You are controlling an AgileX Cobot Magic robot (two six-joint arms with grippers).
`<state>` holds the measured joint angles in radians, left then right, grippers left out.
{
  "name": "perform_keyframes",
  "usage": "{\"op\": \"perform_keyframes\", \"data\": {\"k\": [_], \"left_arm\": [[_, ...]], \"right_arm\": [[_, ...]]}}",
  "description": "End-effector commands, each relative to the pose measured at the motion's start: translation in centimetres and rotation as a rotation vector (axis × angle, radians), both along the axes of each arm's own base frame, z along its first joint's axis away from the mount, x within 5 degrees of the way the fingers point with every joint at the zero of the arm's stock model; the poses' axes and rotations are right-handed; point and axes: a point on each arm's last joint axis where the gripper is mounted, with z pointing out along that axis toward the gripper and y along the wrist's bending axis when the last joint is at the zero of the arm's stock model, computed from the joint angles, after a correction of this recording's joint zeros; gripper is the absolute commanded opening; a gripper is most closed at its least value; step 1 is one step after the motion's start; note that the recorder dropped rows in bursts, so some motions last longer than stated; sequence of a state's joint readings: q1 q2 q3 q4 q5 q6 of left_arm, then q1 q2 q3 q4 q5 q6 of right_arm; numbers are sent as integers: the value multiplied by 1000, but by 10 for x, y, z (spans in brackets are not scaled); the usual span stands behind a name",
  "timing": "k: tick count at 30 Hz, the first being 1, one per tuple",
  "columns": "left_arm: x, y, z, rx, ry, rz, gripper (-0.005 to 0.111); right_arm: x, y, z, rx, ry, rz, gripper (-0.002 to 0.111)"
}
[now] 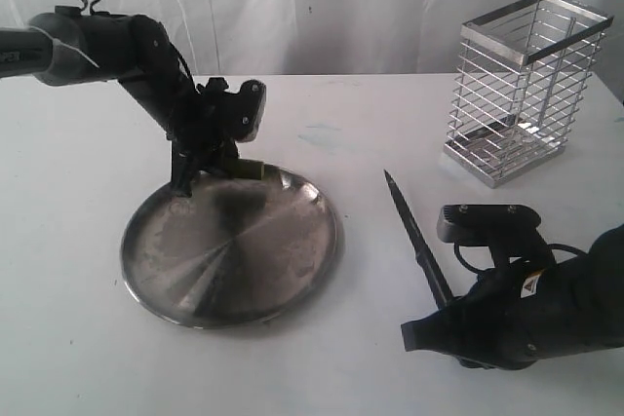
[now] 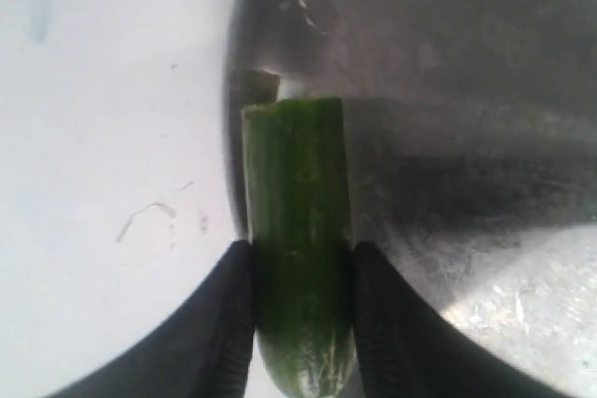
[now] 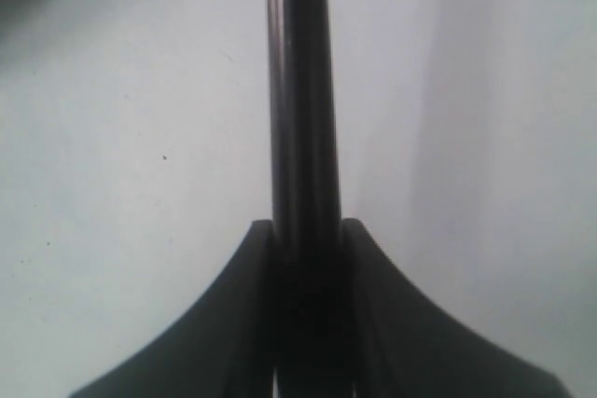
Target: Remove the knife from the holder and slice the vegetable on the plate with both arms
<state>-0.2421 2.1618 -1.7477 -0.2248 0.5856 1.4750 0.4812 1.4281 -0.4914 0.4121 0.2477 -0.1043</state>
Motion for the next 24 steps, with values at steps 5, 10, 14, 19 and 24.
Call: {"op": "perform_keyframes", "data": {"k": [5, 10, 14, 19, 24], "left_arm": [[-42, 4, 49, -98, 320, 249, 0], [-57, 1, 23, -119, 522, 310, 0], [-67, 3, 7, -97, 584, 322, 0], [-72, 8, -25, -109, 542, 424, 22], [-74, 9, -32, -117, 537, 471, 46]], "right_arm": [[0, 0, 0, 5, -4, -10, 0], [-4, 0, -2, -3, 33, 6, 0], [-5, -1, -2, -13, 47, 23, 0], [-4, -1, -2, -17, 25, 33, 0], [-2, 0, -1, -16, 10, 31, 0]]}}
